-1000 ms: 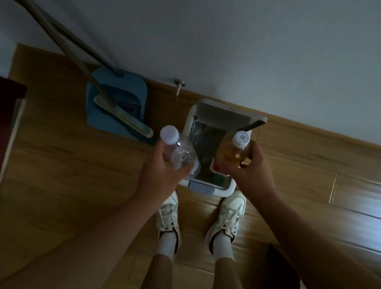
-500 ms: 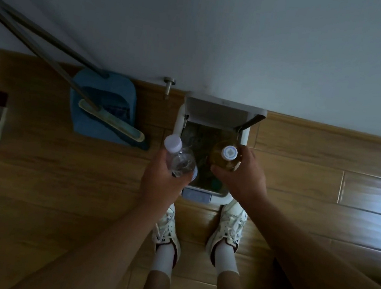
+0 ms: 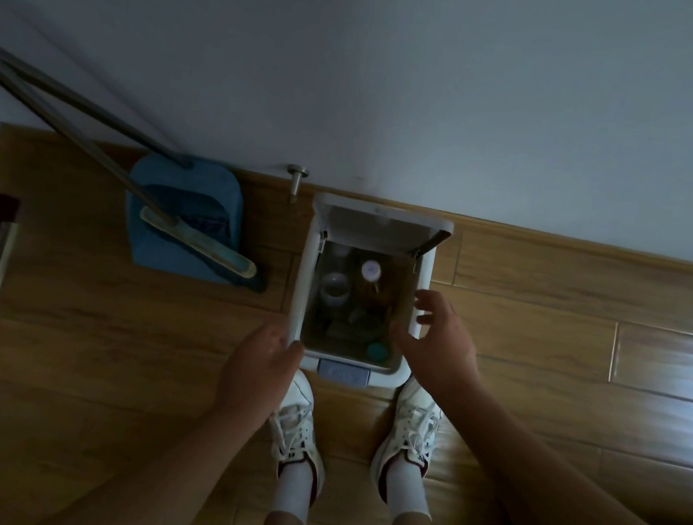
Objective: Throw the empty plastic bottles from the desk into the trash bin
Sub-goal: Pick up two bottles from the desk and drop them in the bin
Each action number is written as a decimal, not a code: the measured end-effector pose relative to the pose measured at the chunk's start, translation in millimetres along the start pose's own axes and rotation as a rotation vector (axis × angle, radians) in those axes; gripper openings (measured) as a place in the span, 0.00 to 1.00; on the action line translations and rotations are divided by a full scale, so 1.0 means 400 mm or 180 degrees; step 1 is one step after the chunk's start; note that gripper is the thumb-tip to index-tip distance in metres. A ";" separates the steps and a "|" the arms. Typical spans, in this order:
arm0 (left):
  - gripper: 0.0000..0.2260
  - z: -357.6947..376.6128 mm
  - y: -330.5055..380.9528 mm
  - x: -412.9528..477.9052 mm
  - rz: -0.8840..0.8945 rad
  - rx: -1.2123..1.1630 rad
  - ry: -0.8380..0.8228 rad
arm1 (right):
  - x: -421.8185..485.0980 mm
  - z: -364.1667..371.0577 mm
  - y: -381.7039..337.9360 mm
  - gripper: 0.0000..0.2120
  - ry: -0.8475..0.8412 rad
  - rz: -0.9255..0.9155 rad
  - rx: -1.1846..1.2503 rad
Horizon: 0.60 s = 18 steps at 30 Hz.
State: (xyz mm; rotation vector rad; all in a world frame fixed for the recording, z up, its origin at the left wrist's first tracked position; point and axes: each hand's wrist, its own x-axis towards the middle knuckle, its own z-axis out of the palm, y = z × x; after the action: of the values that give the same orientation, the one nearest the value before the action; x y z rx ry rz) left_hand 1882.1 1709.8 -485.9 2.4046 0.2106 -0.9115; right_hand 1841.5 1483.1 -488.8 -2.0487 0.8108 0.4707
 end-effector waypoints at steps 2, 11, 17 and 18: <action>0.09 -0.010 -0.017 -0.011 -0.0082 0.0139 -0.0095 | -0.005 -0.010 0.014 0.21 -0.0113 0.0035 -0.0129; 0.19 -0.107 -0.023 -0.128 -0.0485 0.0116 -0.0465 | -0.145 -0.072 0.081 0.09 -0.1110 0.0789 -0.0367; 0.21 -0.226 0.060 -0.270 -0.0508 -0.0097 -0.0277 | -0.315 -0.181 0.092 0.08 -0.0831 0.0960 -0.0080; 0.20 -0.253 0.082 -0.295 -0.0429 -0.0068 -0.0276 | -0.345 -0.208 0.084 0.10 -0.0757 0.0953 -0.0027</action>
State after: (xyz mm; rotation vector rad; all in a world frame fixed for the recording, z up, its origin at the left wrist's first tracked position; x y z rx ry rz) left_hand 1860.6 1743.7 -332.2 2.3481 0.3513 -1.0664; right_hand 1721.6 1451.6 -380.5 -1.8404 0.9725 0.8676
